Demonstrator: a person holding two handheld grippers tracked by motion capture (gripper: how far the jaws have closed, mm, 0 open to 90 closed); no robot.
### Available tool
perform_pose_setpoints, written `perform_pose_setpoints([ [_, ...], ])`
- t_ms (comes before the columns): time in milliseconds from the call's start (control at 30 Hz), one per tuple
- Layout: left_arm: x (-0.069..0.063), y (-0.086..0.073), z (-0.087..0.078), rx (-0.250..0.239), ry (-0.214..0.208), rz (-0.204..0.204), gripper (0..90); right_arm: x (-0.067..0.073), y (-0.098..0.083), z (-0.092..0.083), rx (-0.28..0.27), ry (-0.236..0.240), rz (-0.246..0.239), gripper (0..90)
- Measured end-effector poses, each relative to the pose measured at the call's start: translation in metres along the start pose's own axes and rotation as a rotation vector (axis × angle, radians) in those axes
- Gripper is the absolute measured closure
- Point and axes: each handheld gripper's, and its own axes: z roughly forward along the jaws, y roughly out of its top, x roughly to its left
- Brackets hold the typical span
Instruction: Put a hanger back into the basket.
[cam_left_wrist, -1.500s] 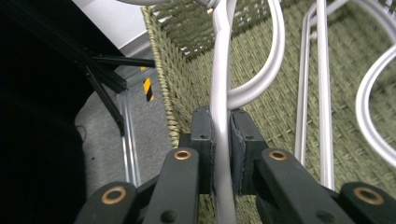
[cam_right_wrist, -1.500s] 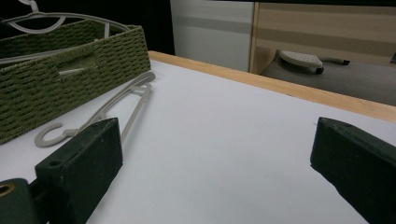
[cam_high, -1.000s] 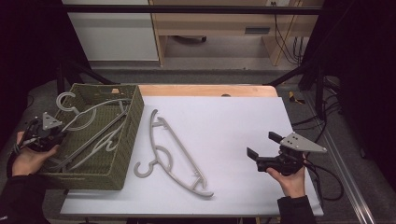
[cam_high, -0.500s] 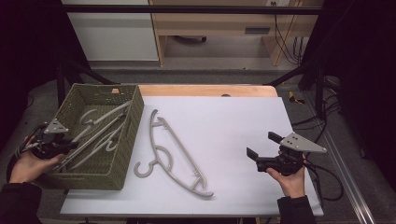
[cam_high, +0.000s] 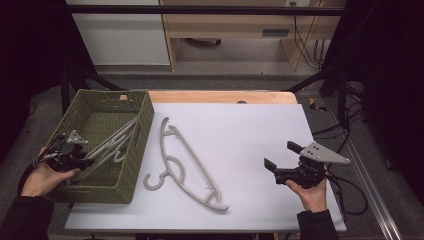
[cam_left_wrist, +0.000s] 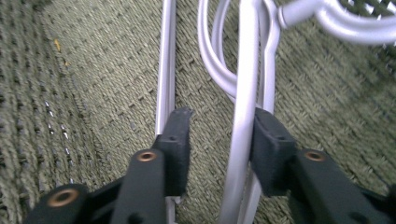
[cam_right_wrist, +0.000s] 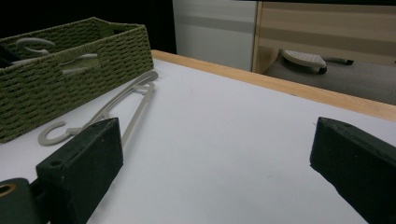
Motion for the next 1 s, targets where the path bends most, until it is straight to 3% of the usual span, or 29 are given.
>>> perform_pose_setpoints([
  [67,-0.001,-0.001,-0.005,-0.038,0.001,-0.020,50.1,0.000,0.000,0.000,-0.002,0.000,0.001,2.8],
  [167,-0.003,-0.001,-0.019,-0.134,0.002,-0.066,45.4,0.000,0.000,0.000,0.001,0.000,-0.001,2.8],
  [300,-0.009,0.002,-0.038,-0.224,0.009,-0.079,38.6,0.000,0.000,0.000,0.000,-0.001,0.001,2.8],
  [500,-0.040,0.010,-0.061,-0.440,0.015,-0.118,26.4,-0.001,0.000,0.000,-0.005,0.001,0.005,2.6],
  [567,-0.047,0.012,-0.064,-0.471,0.006,-0.123,23.6,-0.001,0.000,0.000,-0.005,0.001,0.005,2.6],
  [733,-0.075,0.021,-0.067,-0.598,-0.039,-0.143,20.6,-0.001,0.000,0.000,0.001,-0.001,0.002,2.5],
  [833,-0.091,0.026,-0.066,-0.639,-0.065,-0.170,18.3,-0.002,0.000,0.000,0.002,-0.006,0.001,2.4],
  [1000,-0.121,0.032,-0.060,-0.698,-0.161,-0.191,17.1,-0.003,0.001,-0.002,-0.004,-0.008,0.002,2.5],
])
